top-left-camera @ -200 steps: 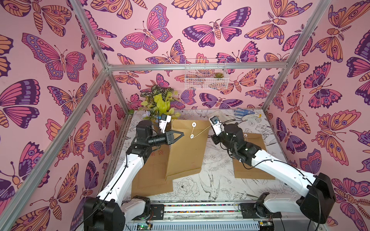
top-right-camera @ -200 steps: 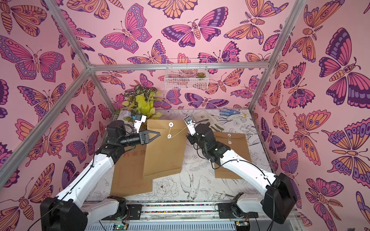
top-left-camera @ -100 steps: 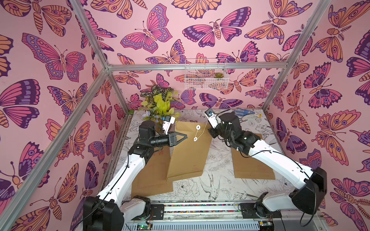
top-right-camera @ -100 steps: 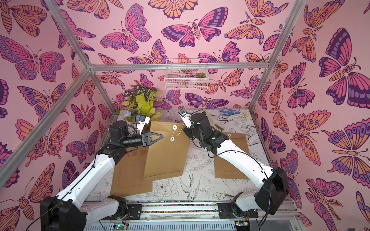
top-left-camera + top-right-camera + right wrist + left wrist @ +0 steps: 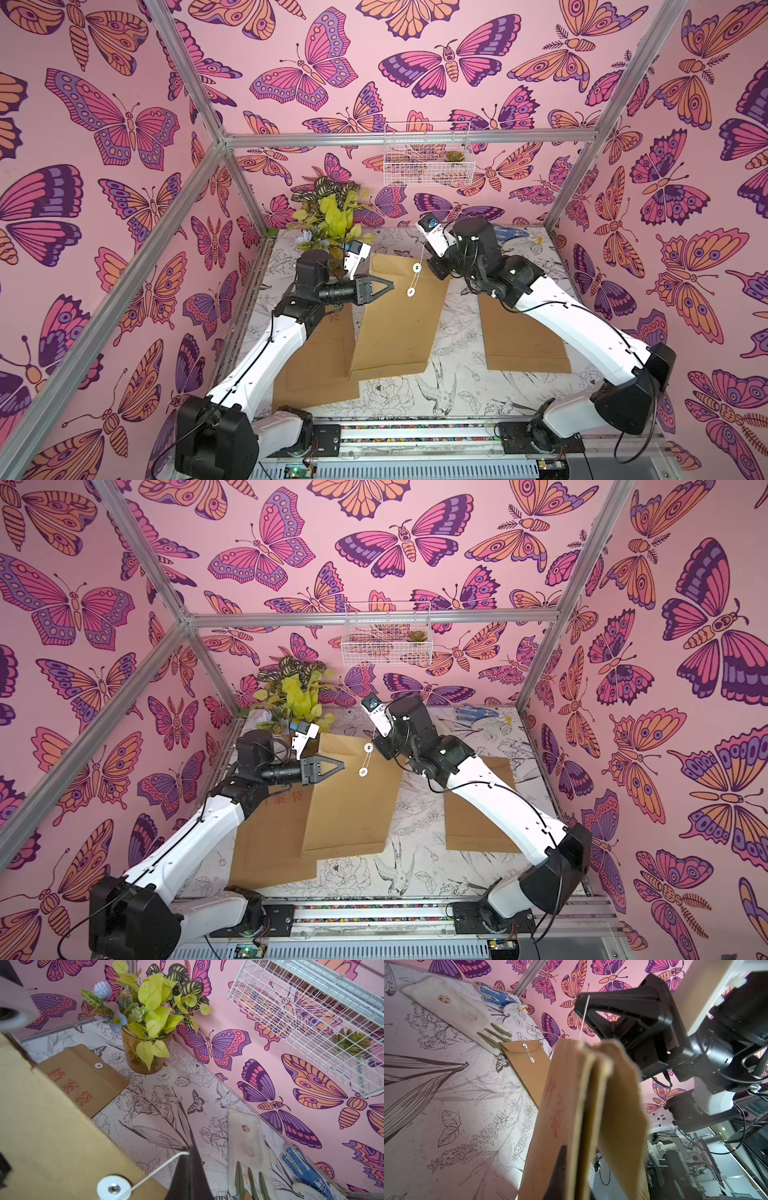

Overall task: Close the mouth of the file bag
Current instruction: Close the file bag.

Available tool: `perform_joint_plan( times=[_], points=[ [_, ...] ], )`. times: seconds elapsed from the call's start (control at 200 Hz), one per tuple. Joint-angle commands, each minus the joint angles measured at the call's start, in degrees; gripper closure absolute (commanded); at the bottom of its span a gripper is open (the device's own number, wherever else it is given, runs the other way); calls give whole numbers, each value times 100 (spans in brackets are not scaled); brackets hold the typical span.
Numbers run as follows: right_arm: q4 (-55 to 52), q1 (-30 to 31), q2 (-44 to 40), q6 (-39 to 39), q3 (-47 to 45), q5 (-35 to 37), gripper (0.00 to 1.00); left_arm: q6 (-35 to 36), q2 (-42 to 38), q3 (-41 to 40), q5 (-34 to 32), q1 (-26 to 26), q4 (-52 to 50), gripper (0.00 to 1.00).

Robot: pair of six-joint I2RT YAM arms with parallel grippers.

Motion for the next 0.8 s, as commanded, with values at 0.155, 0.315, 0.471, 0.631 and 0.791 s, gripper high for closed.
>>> perform_joint_plan(
  times=[0.155,0.315,0.471,0.631,0.791],
  points=[
    [-379,1,51,336,223,-127,100,244,-59,137,-25,-18,-12,100],
    [-385,-144,-107,572,54,-210,100,280,-81,180,-169,-1,-37,100],
    [-454,-435,-131,715,55,-333,100,293,-71,170,-223,-1,-41,100],
    [-619,-561,90,766,292,-276,100,275,-115,181,-192,-4,-35,100],
    [-752,-579,319,857,591,-316,100,266,-120,182,-148,-23,-41,100]
  ],
)
